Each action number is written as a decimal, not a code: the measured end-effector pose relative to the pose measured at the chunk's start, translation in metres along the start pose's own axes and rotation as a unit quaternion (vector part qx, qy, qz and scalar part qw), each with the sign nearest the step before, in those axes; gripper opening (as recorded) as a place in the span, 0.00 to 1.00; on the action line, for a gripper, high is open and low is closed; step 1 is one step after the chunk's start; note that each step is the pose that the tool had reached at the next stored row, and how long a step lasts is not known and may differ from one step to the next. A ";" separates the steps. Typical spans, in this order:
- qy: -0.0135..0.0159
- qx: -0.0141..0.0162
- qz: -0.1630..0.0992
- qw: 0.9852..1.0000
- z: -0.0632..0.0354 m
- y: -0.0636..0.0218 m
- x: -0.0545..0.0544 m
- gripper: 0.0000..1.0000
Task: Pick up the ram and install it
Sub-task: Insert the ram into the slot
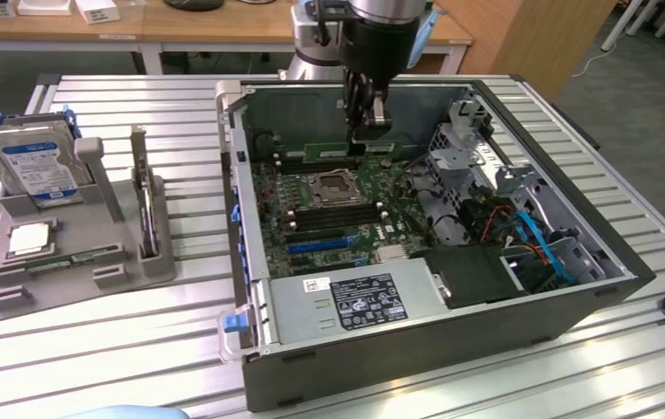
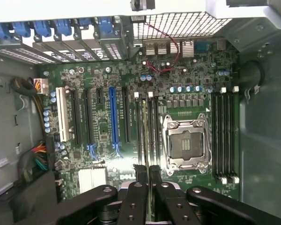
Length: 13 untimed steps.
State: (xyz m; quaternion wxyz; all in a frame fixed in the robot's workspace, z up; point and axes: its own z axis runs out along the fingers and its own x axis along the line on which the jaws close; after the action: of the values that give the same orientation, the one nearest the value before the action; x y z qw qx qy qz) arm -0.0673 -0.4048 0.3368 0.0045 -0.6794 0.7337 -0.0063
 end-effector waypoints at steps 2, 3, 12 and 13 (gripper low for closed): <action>0.000 0.000 0.000 1.000 0.0036 0.0005 0.000 0.13; 0.000 0.000 0.000 1.000 0.0054 0.0006 0.000 0.13; 0.000 0.000 -0.001 1.000 0.0217 0.0024 0.000 0.13; 0.000 0.000 -0.001 1.000 0.0237 0.0026 0.000 0.13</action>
State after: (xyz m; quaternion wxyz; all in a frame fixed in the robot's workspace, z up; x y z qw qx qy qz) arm -0.0696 -0.4048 0.3132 0.0045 -0.6803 0.7329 -0.0063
